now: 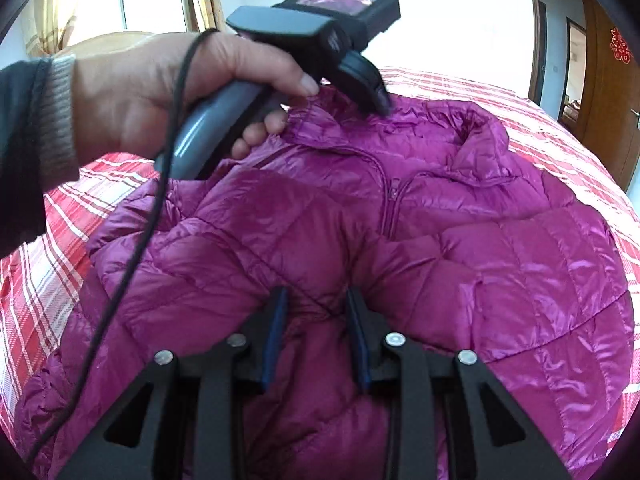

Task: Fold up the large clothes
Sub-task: 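Grasp the jacket hem with the left gripper beside the right gripper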

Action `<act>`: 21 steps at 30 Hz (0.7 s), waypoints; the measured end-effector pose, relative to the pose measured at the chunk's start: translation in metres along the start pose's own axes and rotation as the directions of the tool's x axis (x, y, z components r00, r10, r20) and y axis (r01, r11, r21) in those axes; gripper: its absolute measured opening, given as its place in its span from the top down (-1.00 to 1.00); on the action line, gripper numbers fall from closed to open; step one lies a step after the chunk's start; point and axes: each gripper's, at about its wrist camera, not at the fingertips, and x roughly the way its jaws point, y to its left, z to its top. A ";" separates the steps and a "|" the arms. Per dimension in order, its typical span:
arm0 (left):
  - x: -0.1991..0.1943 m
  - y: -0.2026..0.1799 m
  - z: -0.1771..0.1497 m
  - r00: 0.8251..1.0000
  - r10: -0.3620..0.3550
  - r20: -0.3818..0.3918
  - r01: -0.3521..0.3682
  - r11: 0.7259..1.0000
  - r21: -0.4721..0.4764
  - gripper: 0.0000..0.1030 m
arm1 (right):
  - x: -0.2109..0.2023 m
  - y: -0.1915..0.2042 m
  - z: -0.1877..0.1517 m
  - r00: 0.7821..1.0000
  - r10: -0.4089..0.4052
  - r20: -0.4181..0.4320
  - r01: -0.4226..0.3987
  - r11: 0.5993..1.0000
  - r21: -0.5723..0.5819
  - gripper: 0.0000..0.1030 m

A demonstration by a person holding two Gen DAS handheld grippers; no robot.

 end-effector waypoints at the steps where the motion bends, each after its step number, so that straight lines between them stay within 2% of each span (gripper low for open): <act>1: -0.006 0.002 -0.002 0.999 0.011 0.037 -0.011 1.000 -0.007 0.62 | 0.000 0.000 0.000 1.000 0.000 0.000 0.000 1.000 -0.001 0.35; 3: -0.020 0.006 -0.008 0.996 0.012 0.087 -0.009 0.999 -0.032 0.62 | 0.000 0.001 0.002 1.000 0.002 0.001 -0.002 1.000 -0.001 0.33; 6: -0.028 0.012 -0.027 0.993 -0.003 0.114 0.012 0.997 -0.080 0.62 | 0.000 0.000 0.003 1.000 0.007 0.000 -0.007 1.000 0.001 0.32; 8: -0.026 0.007 -0.037 0.993 0.001 0.121 0.007 0.998 -0.066 0.62 | -0.003 -0.006 0.003 0.999 0.046 0.005 -0.046 0.999 0.028 0.28; 10: -0.028 0.002 -0.046 0.990 0.006 0.144 0.002 0.998 -0.055 0.62 | -0.009 -0.022 0.007 0.993 0.119 0.003 -0.119 0.987 0.105 0.27; 12: -0.031 0.001 -0.051 0.987 -0.004 0.159 0.012 0.999 -0.053 0.62 | -0.021 -0.036 0.019 0.990 0.140 0.011 -0.140 0.979 0.150 0.24; 17: -0.036 0.008 -0.056 0.982 -0.052 0.181 0.068 0.994 -0.083 0.62 | -0.058 -0.081 0.081 0.994 0.064 0.089 -0.080 0.979 0.185 -0.09; 21: -0.034 0.011 -0.060 0.981 -0.070 0.182 0.088 0.992 -0.092 0.62 | -0.039 -0.118 0.139 0.996 -0.045 0.081 0.030 0.984 0.174 -0.10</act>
